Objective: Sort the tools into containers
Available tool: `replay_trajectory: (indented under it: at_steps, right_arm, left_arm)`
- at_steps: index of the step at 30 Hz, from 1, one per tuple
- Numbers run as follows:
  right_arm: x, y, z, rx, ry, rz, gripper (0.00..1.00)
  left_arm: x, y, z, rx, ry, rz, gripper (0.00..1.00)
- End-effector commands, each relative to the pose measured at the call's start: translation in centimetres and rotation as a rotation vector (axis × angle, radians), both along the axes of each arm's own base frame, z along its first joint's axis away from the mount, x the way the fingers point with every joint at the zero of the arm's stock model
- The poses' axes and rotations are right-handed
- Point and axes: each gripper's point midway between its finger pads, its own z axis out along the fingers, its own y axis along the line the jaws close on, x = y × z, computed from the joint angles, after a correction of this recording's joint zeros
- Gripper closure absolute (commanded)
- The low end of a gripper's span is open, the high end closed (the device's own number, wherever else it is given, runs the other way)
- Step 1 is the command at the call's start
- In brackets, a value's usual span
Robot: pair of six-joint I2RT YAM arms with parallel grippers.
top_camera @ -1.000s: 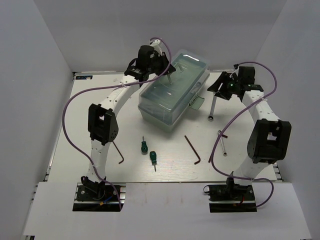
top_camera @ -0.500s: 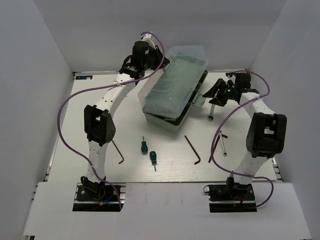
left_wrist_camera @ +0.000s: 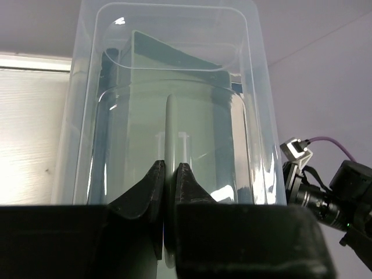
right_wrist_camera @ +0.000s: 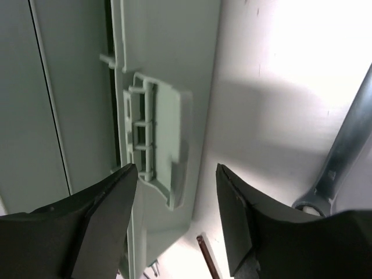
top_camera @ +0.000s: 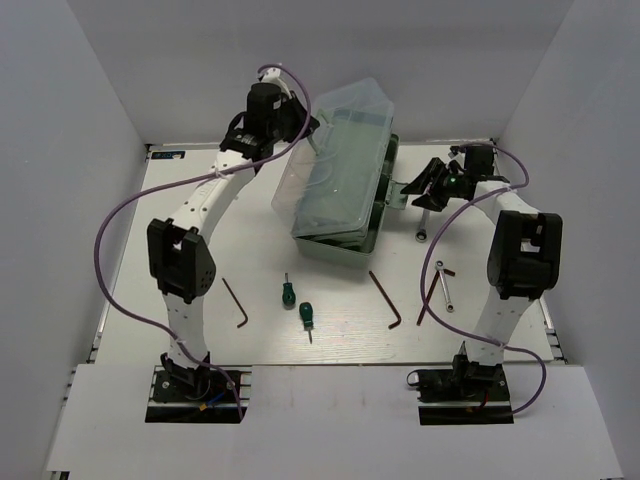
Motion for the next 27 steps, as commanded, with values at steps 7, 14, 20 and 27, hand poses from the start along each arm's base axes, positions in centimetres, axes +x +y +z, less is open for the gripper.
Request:
replay_trajectory:
  at_steps: [7,14,20,27]
  right_arm:
    - [4.0,1.3,1.0,0.099,-0.075,0.055,0.55]
    - [4.4,2.9,2.1,0.201,-0.112,0.121,0.47]
    - [4.3,4.9,3.0,0.238,-0.169,0.210,0.42]
    - [3.2,9.7,2.1,0.225,-0.127,0.305,0.42]
  left_arm:
    - [-4.7,7.7,15.6,-0.167,-0.349,0.118,1.00]
    - [-4.7,9.1,12.2,-0.177,-0.290,0.117,1.00]
    - [-4.6,9.0,11.1,-0.199,-0.267,0.102,1.00]
    - [-4.8,9.4,10.4,-0.197,-0.262,0.102,1.00]
